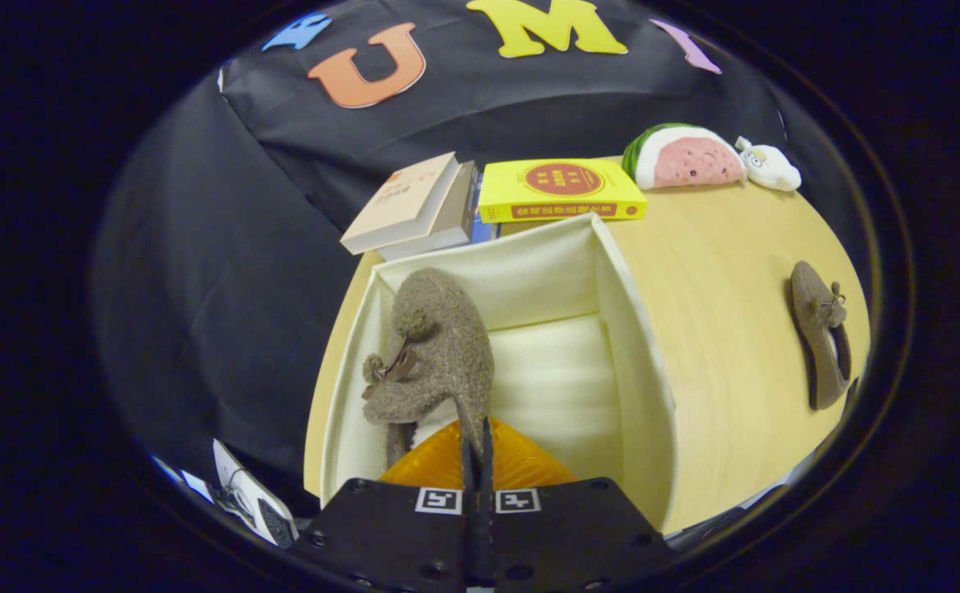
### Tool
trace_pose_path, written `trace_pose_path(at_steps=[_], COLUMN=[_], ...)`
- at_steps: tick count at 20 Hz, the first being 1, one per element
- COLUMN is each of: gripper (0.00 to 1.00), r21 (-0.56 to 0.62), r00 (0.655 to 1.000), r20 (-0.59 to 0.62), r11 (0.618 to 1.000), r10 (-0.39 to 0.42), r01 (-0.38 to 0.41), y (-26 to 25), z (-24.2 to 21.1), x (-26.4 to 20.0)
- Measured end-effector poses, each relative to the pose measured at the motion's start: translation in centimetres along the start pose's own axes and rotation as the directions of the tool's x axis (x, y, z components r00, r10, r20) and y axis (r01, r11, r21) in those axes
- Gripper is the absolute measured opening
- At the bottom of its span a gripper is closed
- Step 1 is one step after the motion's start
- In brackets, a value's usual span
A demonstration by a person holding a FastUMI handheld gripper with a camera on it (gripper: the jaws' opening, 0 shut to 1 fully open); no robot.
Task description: Open the storage box then place both shoes into the box .Put the left shoe in first, then the right shoe, with the right side of both shoes facing outward in a uniform manner.
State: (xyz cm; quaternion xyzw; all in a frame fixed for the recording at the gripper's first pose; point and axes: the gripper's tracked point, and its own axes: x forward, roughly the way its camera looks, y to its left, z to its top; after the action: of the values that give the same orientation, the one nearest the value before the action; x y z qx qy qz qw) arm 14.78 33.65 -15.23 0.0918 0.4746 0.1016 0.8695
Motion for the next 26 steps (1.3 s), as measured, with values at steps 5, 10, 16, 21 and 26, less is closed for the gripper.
trace_pose_path(at_steps=[5, 10, 16, 21, 26], gripper=[0.01, 0.12, 0.75, 0.96, 0.96], r21=[-0.067, -0.081, -0.203, -0.292, -0.273], r00=[0.999, 0.999, 0.985, 0.959, 0.92], r20=[-0.015, 0.031, 0.173, 0.282, 0.385], r11=[0.996, 0.997, 0.979, 0.951, 0.943], r10=[-0.052, -0.014, 0.005, -0.02, -0.076], r01=[0.051, 0.017, 0.03, 0.106, 0.192], y=[0.4, 1.0, 0.8, -1.8, -7.0], z=[-1.3, -0.6, 1.7, 3.2, 5.5], x=[1.6, 0.6, -4.8, -9.5, -13.6])
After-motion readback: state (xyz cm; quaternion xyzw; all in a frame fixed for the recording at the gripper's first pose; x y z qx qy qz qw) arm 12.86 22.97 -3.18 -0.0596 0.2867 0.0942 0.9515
